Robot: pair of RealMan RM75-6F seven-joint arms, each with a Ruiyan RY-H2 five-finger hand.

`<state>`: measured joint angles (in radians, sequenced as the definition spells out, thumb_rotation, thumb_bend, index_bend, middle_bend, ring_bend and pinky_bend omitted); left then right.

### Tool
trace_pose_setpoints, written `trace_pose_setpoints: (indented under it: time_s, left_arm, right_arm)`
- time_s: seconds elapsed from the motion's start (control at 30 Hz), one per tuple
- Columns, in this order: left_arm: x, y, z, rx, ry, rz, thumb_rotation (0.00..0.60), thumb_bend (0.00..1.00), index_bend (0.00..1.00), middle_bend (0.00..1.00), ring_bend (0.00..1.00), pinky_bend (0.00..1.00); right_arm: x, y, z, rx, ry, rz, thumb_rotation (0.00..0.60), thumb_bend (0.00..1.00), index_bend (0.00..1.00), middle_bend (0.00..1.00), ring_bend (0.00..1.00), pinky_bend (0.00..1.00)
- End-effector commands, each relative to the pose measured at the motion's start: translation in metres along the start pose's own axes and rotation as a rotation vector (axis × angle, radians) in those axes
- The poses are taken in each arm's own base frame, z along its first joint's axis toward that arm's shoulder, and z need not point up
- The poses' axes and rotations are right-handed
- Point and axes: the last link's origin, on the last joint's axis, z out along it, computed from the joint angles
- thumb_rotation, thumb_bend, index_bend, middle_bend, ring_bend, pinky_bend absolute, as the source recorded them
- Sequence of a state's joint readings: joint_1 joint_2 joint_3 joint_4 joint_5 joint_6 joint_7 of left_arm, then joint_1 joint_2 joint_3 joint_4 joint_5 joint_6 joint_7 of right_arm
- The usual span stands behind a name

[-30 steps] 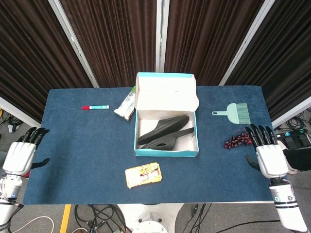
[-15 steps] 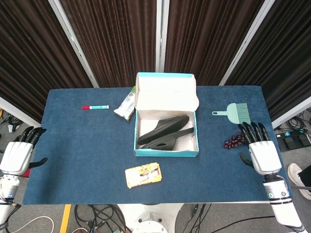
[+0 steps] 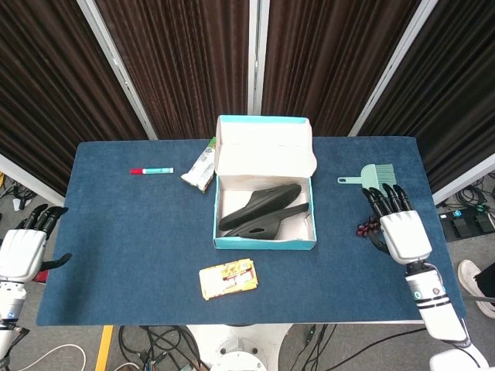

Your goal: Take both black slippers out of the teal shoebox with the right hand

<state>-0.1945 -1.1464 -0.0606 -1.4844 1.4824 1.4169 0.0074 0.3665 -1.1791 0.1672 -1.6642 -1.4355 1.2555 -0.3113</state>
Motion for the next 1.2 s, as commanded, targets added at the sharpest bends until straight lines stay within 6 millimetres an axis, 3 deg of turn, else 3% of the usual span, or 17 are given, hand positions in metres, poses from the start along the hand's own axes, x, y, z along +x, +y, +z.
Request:
trace_pose_setpoints:
  time_s: [0.03,0.23,0.53,0.87,1.2]
  left_arm:
    - [0.001,0.001,-0.001,-0.003,0.002,-0.008,0.600,0.11,0.15,0.17,0.10,0.35]
    - [0.000,0.002,-0.001,-0.011,0.005,-0.021,0.600,0.11,0.15,0.17,0.10,0.35]
    - [-0.002,-0.006,-0.002,-0.008,0.009,-0.045,0.600,0.11,0.15,0.19,0.10,0.35]
    - [-0.002,-0.013,-0.001,0.000,0.007,-0.041,0.600,0.11,0.15,0.19,0.10,0.35]
    - [-0.008,-0.022,-0.002,0.013,0.020,-0.044,0.600,0.11,0.16,0.19,0.10,0.35]
  right_arm:
    - [0.006,-0.007,0.016,0.036,0.014,0.003,0.600,0.19,0.07,0.15,0.03,0.14]
    - [0.018,-0.036,0.063,0.171,0.015,-0.066,0.600,0.20,0.18,0.25,0.13,0.23]
    - [-0.007,-0.084,0.126,0.266,-0.113,-0.149,0.600,0.20,0.18,0.26,0.13,0.23]
    - [-0.029,-0.120,0.152,0.287,-0.139,-0.182,0.600,0.21,0.19,0.28,0.14,0.23]
    - [-0.039,-0.133,0.163,0.288,-0.149,-0.230,0.600,0.22,0.19,0.28,0.15,0.23]
